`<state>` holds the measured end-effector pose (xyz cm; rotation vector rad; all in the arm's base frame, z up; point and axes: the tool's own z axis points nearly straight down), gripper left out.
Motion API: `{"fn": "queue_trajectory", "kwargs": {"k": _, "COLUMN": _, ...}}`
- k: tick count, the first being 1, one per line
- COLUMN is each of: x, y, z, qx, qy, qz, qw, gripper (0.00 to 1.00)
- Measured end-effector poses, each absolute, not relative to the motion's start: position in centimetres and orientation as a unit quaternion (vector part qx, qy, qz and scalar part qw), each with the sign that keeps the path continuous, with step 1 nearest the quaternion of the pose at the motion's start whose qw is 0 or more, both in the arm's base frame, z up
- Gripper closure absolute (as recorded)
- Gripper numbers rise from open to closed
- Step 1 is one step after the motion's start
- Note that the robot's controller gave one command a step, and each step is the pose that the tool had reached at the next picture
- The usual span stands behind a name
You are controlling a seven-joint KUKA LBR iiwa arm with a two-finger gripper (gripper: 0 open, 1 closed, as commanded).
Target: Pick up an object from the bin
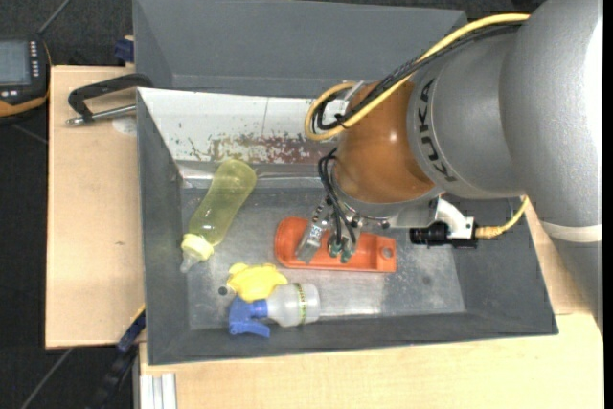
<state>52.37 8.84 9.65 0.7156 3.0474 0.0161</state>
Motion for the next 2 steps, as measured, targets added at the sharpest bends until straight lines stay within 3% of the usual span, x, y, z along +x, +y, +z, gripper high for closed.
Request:
{"fn": "queue_trajectory", "kwargs": {"k": 1, "x": 50.4, "y": 6.8, "z": 13.9, "qx": 0.240, "qy": 0.971, "qz": 0.005, "qw": 0.005, "gripper": 1.00}}
{"fn": "queue_trajectory", "kwargs": {"k": 2, "x": 52.3, "y": 7.5, "z": 15.5, "qx": 0.238, "qy": 0.971, "qz": 0.006, "qw": 0.008, "gripper": 1.00}}
